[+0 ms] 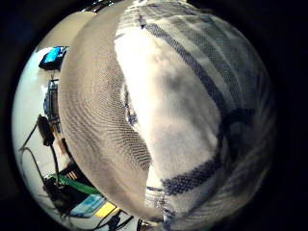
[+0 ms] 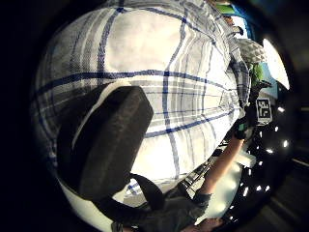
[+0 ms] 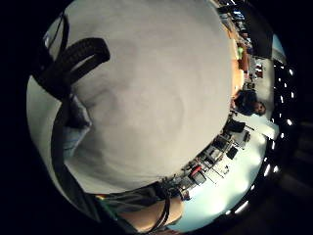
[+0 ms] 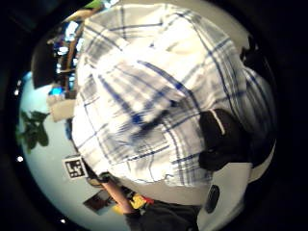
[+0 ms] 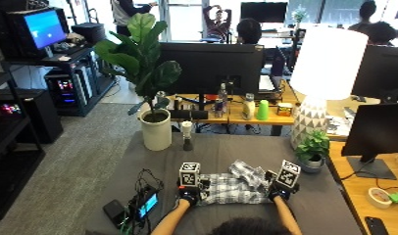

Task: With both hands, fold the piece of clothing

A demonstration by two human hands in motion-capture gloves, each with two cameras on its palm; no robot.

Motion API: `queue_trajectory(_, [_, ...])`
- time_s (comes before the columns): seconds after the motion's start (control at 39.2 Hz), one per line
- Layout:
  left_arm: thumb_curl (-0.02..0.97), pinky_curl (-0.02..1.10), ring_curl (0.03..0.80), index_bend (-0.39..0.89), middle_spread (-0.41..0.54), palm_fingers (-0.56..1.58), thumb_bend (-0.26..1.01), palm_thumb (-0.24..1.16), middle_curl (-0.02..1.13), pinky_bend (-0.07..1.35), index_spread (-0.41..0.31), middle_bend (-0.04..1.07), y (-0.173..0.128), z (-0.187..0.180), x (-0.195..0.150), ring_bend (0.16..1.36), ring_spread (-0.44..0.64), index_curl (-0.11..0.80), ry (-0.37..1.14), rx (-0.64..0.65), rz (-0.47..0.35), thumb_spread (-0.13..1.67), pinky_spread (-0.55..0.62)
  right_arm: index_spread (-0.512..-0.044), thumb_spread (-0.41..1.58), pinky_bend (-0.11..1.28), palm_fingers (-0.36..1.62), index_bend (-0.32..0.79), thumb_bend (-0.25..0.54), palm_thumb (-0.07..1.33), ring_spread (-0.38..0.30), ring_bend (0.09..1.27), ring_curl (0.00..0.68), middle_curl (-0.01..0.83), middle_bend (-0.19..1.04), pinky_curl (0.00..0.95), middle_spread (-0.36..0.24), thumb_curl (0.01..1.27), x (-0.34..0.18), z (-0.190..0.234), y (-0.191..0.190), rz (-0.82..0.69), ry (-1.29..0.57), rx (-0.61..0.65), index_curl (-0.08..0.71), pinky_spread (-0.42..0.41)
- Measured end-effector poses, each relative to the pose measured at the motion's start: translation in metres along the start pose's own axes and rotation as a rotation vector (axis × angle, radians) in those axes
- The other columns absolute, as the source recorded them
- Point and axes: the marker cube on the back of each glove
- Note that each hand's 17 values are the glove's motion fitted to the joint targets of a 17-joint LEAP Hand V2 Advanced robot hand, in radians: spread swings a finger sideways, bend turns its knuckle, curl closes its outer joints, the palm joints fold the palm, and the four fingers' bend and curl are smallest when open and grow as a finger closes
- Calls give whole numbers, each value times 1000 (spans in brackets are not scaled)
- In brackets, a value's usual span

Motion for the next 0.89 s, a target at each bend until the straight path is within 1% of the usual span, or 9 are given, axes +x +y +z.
queue_trajectory(0.08, [179, 342, 327, 181, 86, 140, -17, 36, 259, 273, -95, 158, -3, -5, -1, 492, 276, 384, -7, 36, 21, 1168, 402, -194, 1157, 711, 1244, 174, 84, 926, -174, 656, 441, 476, 348, 457, -85, 339, -3, -2, -4, -39, -80, -38, 201, -181])
queue_trajectory(0.18, [187, 339, 320, 180, 79, 216, -10, 51, 262, 277, -98, 173, 1, -22, -4, 499, 261, 384, -8, 71, 63, 1170, 377, -206, 1118, 708, 1266, 221, 100, 999, -193, 658, 461, 500, 381, 478, -102, 361, -5, -10, -11, -94, -193, -117, 254, -184])
queue_trajectory(0.33, [201, 349, 325, 159, 54, 287, -7, 89, 275, 296, -99, 173, 12, -60, -10, 523, 210, 373, 45, 127, 97, 1169, 318, -213, 1064, 699, 1266, 238, 92, 1056, -206, 663, 477, 524, 414, 496, -117, 380, -8, -45, -14, -102, -234, -132, 311, -188])
queue_trajectory(0.46, [208, 353, 326, 174, 47, 301, -7, 111, 281, 296, -100, 167, 19, -90, -20, 516, 188, 375, 97, 160, 66, 1176, 287, -216, 1013, 706, 1260, 224, 60, 1061, -212, 675, 488, 539, 432, 510, -125, 397, -33, -69, -61, -91, -194, -93, 345, -190])
queue_trajectory(0.54, [212, 355, 326, 171, 48, 313, -7, 125, 282, 298, -100, 161, 24, -104, -29, 519, 180, 376, 120, 149, 1, 1185, 274, -219, 944, 734, 1247, 199, 19, 1036, -212, 677, 493, 544, 434, 523, -134, 418, -61, -93, -63, -177, -129, 51, 358, -186])
queue_trajectory(0.64, [213, 353, 321, 180, 50, 326, -9, 136, 282, 292, -100, 160, 13, -115, -44, 509, 174, 379, 150, 196, 12, 1199, 264, -213, 878, 753, 1240, 183, -8, 1038, -214, 683, 501, 551, 440, 539, -140, 448, -103, -119, -36, -256, -38, 190, 373, -186])
queue_trajectory(0.71, [214, 352, 318, 187, 50, 338, -10, 140, 282, 287, -101, 159, 9, -129, -56, 501, 170, 384, 176, 268, 34, 1208, 258, -212, 834, 769, 1235, 177, -18, 1038, -216, 687, 505, 557, 444, 552, -144, 469, -151, -125, -10, -345, 36, 235, 383, -187])
queue_trajectory(0.82, [216, 348, 314, 191, 51, 379, -3, 163, 282, 279, -104, 161, 28, -159, -71, 496, 159, 389, 208, 369, 4, 1233, 236, -214, 757, 798, 1225, 165, -25, 1034, -219, 700, 514, 565, 452, 570, -149, 499, -225, -105, 24, -477, 103, 239, 391, -182])
queue_trajectory(0.89, [215, 348, 314, 190, 45, 401, -3, 175, 283, 274, -108, 158, 42, -178, -86, 494, 151, 393, 233, 445, -31, 1254, 224, -215, 721, 803, 1222, 165, -26, 1029, -221, 713, 521, 572, 462, 580, -151, 519, -280, -77, 65, -568, 127, 207, 397, -180])
